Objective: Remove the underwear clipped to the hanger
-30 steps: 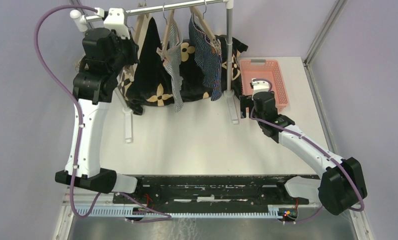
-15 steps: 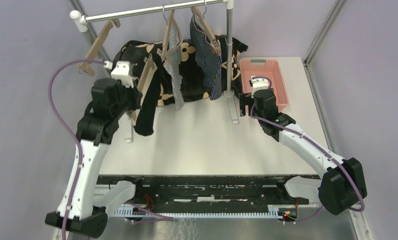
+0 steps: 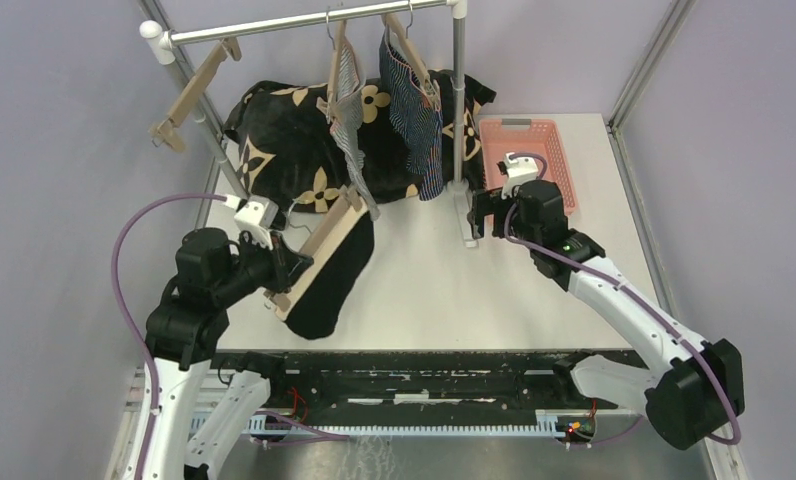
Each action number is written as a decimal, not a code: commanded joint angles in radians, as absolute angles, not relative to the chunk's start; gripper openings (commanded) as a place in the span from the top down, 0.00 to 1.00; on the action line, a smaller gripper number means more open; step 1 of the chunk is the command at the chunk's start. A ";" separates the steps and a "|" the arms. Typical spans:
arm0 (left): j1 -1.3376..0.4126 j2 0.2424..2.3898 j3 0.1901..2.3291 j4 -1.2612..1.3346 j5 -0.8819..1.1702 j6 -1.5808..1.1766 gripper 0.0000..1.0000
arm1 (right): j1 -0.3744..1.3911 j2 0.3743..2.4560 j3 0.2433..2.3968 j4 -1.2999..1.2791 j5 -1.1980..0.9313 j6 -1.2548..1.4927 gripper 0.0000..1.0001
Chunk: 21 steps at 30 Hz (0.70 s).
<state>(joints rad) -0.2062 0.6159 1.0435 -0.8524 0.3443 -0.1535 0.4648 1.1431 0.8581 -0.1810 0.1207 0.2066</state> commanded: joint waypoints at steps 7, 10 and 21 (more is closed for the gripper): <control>-0.207 0.503 0.950 -0.790 0.728 -0.175 0.97 | 0.471 1.044 0.912 -0.207 -0.377 0.160 0.00; -0.208 0.498 0.863 -0.697 0.776 -0.191 0.97 | 0.471 1.075 0.925 -0.168 -0.489 0.176 0.00; -0.208 0.650 0.886 -0.504 0.870 -0.190 0.97 | 0.470 1.181 1.050 -0.003 -0.812 0.247 0.01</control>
